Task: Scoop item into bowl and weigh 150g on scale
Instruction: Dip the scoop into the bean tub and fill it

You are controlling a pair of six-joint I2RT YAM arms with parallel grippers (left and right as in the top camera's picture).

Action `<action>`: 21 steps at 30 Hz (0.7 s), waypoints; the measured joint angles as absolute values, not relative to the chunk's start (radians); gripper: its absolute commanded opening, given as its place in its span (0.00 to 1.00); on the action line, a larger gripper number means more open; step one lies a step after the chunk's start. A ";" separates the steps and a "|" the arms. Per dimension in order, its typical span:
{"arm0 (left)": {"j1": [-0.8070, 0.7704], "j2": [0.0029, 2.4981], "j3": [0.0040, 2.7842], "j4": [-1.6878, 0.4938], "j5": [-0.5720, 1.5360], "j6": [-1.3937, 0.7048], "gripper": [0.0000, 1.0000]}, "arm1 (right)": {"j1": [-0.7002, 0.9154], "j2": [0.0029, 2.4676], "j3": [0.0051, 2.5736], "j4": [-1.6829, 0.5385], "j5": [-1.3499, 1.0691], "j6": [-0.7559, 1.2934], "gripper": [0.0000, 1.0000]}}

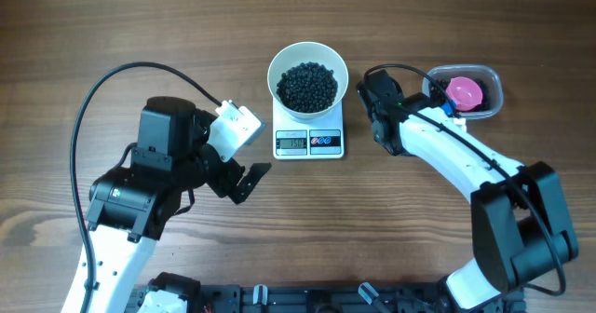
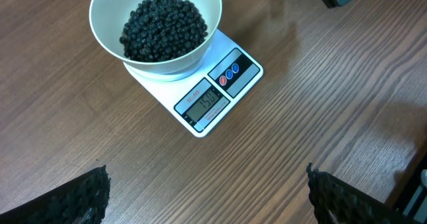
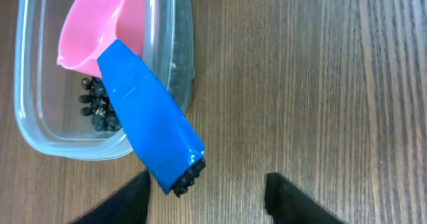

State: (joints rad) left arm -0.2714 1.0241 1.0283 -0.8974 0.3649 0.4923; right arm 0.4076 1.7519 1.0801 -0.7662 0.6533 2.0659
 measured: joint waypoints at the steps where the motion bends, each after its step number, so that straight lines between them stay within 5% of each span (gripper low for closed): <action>1: -0.271 1.024 1.028 -0.897 0.365 0.492 1.00 | 0.408 1.744 1.080 -0.765 0.656 2.067 0.62; 21: -0.272 1.024 1.028 -0.897 0.365 0.492 1.00 | 0.406 1.671 1.079 -0.816 0.768 2.067 0.54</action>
